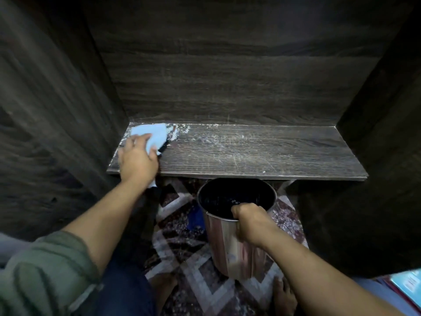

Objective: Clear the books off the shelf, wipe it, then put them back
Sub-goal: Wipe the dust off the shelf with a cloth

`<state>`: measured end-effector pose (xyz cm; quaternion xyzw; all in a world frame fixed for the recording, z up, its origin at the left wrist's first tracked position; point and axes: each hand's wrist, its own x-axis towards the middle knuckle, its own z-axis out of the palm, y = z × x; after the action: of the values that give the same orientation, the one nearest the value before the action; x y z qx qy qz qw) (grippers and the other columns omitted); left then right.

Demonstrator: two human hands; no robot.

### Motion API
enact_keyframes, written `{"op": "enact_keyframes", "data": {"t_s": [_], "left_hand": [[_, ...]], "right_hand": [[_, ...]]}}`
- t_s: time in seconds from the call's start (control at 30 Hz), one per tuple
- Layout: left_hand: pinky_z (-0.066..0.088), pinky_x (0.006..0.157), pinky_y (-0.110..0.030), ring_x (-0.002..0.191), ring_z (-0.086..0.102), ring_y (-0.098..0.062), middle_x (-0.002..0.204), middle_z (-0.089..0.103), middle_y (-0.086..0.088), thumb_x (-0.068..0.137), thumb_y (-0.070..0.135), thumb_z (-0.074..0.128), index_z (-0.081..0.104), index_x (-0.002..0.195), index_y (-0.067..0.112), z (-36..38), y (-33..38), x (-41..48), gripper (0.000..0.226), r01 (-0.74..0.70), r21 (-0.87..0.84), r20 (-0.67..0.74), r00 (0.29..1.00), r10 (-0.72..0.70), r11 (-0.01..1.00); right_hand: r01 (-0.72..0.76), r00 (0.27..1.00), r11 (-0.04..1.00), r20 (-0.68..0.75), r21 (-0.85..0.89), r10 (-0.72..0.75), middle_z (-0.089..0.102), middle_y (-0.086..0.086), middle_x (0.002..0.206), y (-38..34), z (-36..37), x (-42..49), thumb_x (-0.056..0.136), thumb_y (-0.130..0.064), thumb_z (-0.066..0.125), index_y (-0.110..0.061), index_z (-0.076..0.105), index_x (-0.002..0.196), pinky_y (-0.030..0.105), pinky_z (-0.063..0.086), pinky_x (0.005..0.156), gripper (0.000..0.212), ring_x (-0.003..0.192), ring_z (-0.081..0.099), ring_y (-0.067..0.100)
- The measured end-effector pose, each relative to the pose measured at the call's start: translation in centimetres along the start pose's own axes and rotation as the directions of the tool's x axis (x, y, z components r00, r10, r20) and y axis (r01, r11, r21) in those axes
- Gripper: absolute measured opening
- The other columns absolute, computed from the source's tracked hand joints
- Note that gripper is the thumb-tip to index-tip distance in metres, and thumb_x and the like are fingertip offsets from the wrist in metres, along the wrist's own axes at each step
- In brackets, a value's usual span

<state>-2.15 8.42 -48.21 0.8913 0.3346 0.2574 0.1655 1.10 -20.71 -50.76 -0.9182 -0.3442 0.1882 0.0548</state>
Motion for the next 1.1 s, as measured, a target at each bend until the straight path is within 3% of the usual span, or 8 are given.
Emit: {"op": "enact_keyframes", "data": {"t_s": [0.13, 0.27, 0.47, 0.6, 0.77, 0.93, 1.1], "left_hand": [[0.037, 0.096, -0.048, 0.117, 0.041, -0.042, 0.143, 0.041, -0.013, 0.093, 0.024, 0.055, 0.053, 0.134, 0.024, -0.6, -2.5, 2.0, 0.041, 0.093, 0.127, -0.112, 0.991, -0.079, 0.988], [0.038, 0.098, -0.051, 0.122, 0.04, -0.041, 0.143, 0.04, -0.016, 0.094, 0.026, 0.053, 0.052, 0.137, 0.018, 0.6, -4.4, 2.5, 0.043, 0.018, 0.178, -0.01, 1.0, -0.016, 0.984], [0.035, 0.1, -0.045, 0.119, 0.041, -0.041, 0.135, 0.045, -0.018, 0.093, 0.041, 0.054, 0.055, 0.131, 0.016, 1.9, -4.2, 3.8, 0.045, 0.149, 0.127, 0.039, 0.987, -0.155, 0.981], [0.032, 0.1, -0.042, 0.113, 0.043, -0.042, 0.129, 0.046, -0.02, 0.093, 0.042, 0.051, 0.056, 0.13, 0.016, 2.8, -3.3, 3.7, 0.045, 0.168, 0.167, 0.001, 0.985, -0.171, 0.971], [0.032, 0.097, -0.041, 0.11, 0.044, -0.04, 0.126, 0.048, -0.019, 0.093, 0.042, 0.049, 0.056, 0.129, 0.017, 4.1, -0.2, 1.8, 0.044, 0.07, 0.162, 0.029, 0.997, -0.075, 0.984], [0.036, 0.089, -0.038, 0.105, 0.047, -0.034, 0.122, 0.053, -0.015, 0.095, 0.041, 0.048, 0.057, 0.128, 0.018, 5.1, 3.2, -0.7, 0.041, -0.125, 0.135, 0.119, 0.987, 0.109, 0.983], [0.044, 0.072, -0.035, 0.09, 0.052, -0.031, 0.103, 0.06, -0.01, 0.088, 0.031, 0.064, 0.067, 0.111, 0.018, 6.5, 6.7, -5.3, 0.027, -0.299, -0.061, 0.08, 0.95, 0.303, 0.952]], "right_hand": [[-0.01, 1.0, 1.0, 0.014, -0.021, 0.01, 0.064, 0.012, 0.109, -0.4, -0.3, 0.3, 0.075, -0.008, 0.059, -0.016, 0.059, 0.098, 0.031, 0.047, 0.08, 0.024, 0.106, 0.06, 0.033], [-0.039, 0.999, 0.999, 0.035, 0.01, 0.039, 0.064, 0.012, 0.108, -0.3, -0.7, 0.3, 0.074, -0.008, 0.059, -0.018, 0.058, 0.091, 0.03, 0.046, 0.079, 0.02, 0.105, 0.06, 0.035], [-0.074, 0.996, 0.997, 0.055, -0.017, 0.075, 0.064, 0.013, 0.109, 0.2, -1.2, 0.7, 0.075, -0.012, 0.057, -0.018, 0.062, 0.096, 0.033, 0.048, 0.081, 0.022, 0.103, 0.06, 0.036], [-0.072, 0.996, 0.996, 0.051, -0.054, 0.074, 0.064, 0.012, 0.11, 0.1, -1.2, 1.2, 0.077, -0.013, 0.056, -0.017, 0.062, 0.1, 0.032, 0.048, 0.08, 0.024, 0.104, 0.06, 0.035], [-0.081, 0.996, 0.996, 0.032, -0.045, 0.082, 0.065, 0.013, 0.11, -0.5, -1.2, 1.6, 0.075, -0.013, 0.06, -0.017, 0.061, 0.099, 0.031, 0.047, 0.08, 0.025, 0.106, 0.06, 0.035], [-0.067, 0.998, 0.997, -0.003, -0.027, 0.067, 0.066, 0.012, 0.11, -0.4, -1.5, 1.0, 0.078, -0.012, 0.058, -0.017, 0.062, 0.101, 0.028, 0.046, 0.081, 0.023, 0.108, 0.06, 0.031], [-0.081, 0.997, 0.997, 0.009, 0.004, 0.081, 0.066, 0.015, 0.108, -0.5, -1.8, 0.5, 0.078, -0.01, 0.058, -0.015, 0.063, 0.103, 0.029, 0.047, 0.08, 0.026, 0.107, 0.061, 0.034]]}}
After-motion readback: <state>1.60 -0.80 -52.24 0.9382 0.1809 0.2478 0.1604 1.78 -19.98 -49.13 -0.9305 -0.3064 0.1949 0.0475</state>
